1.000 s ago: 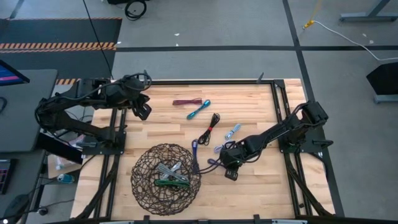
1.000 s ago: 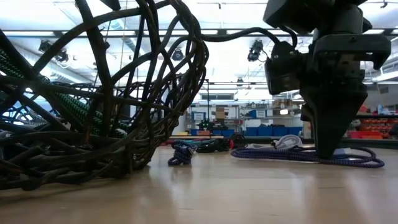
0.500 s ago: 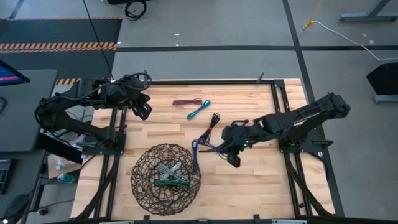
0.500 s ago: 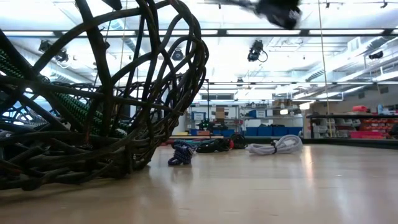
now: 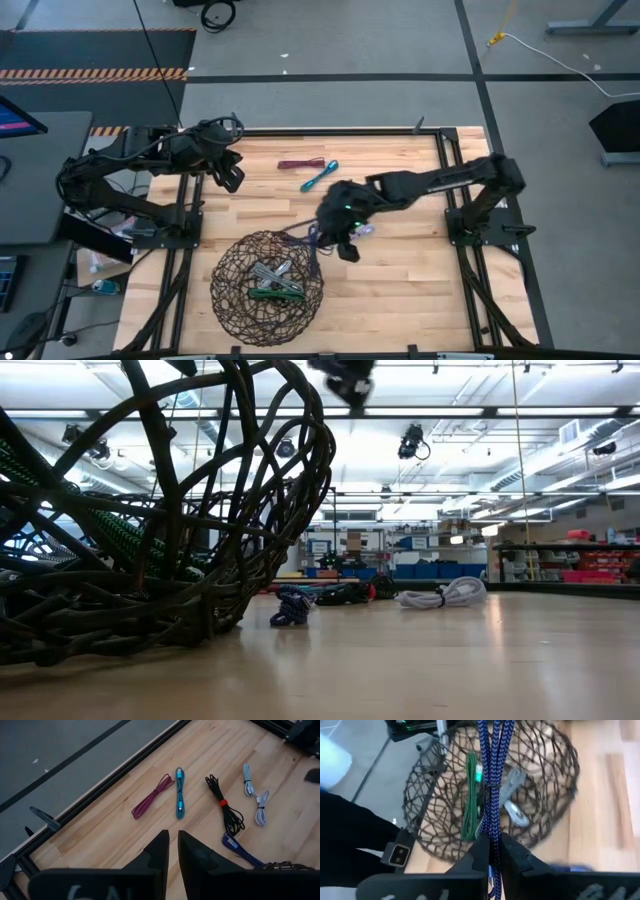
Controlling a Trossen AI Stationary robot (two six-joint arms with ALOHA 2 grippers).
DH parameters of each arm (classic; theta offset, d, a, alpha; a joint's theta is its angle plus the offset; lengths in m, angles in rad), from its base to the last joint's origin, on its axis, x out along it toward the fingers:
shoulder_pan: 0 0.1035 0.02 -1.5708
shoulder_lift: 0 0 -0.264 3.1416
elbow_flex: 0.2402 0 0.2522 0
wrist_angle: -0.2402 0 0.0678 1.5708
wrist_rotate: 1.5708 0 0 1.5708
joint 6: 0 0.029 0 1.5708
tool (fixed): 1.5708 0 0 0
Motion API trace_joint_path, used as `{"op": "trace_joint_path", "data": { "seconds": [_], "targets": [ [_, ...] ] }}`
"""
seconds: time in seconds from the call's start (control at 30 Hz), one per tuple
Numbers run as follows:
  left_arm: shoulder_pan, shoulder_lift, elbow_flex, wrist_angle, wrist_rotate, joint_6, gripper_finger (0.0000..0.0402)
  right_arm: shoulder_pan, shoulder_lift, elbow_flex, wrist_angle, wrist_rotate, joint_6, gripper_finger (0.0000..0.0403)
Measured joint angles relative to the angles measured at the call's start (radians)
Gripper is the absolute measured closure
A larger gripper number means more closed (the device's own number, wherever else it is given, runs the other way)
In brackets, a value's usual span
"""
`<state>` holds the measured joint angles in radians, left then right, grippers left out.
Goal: Pick and place USB-C Cables
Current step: Put the right violet charger cable into the wire basket
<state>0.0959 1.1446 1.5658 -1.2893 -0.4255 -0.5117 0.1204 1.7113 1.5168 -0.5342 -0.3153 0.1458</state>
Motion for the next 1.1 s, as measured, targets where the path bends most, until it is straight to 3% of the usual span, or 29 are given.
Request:
{"op": "trace_joint_path", "data": {
  "seconds": [0.33, 0.53, 1.1],
  "targets": [
    [0.000, 0.000, 0.000, -0.001, 0.000, 0.001, 0.0356, -0.010, 0.217, 0.205, 0.003, -0.166, -0.124, 0.0381],
    [0.000, 0.000, 0.000, -0.001, 0.000, 0.001, 0.0356, -0.016, 0.303, 0.241, 0.015, -0.246, -0.148, 0.0381],
    [0.000, 0.000, 0.000, -0.001, 0.000, 0.000, 0.0356, -0.043, 0.361, 0.245, 0.045, -0.365, -0.166, 0.0381]
  ]
}}
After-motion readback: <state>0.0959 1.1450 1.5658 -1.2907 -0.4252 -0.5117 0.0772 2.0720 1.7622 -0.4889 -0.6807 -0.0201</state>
